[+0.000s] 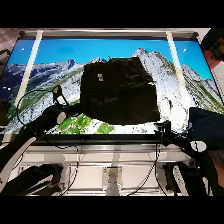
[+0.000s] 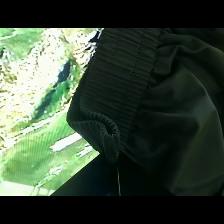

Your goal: Fold the clothes and pants, and hang the long-sleeved shirts on hangers.

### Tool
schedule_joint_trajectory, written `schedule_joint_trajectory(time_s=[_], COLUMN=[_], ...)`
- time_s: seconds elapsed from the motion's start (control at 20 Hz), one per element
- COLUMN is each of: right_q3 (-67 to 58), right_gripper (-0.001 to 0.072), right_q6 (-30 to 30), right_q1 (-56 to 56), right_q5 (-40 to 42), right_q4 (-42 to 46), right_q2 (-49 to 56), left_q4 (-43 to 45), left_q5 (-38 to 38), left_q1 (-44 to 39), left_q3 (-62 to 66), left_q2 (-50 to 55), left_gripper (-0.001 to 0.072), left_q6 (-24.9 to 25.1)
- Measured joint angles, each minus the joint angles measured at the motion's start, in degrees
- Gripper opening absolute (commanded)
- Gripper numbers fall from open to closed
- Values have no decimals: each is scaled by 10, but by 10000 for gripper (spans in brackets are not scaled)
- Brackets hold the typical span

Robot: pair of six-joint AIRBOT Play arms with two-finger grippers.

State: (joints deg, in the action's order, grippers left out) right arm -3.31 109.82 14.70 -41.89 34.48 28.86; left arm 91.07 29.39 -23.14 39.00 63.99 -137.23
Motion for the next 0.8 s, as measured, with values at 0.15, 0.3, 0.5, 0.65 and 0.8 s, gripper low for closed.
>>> schedule_joint_trajectory(time_s=[0.15, 0.3, 0.5, 0.65, 0.8], right_q3=[14, 19, 21, 21, 18], right_gripper=[532, 530, 506, 506, 504], right_q6=[15, 22, 25, 25, 11], right_q1=[0, 0, 0, 0, 0], right_q5=[31, 45, 59, 66, 70], right_q4=[-15, -22, -24, -26, -26], right_q2=[-5, -7, -5, 19, 60], left_q4=[0, 0, 0, 0, 0], left_q5=[-9, -15, -19, -20, -22], left_q1=[-4, -6, -6, -6, -6], left_q3=[0, 0, 0, 0, 0], left_q2=[0, 0, 0, 0, 0], left_gripper=[16, 16, 16, 16, 16], left_q6=[4, 10, 14, 16, 16])
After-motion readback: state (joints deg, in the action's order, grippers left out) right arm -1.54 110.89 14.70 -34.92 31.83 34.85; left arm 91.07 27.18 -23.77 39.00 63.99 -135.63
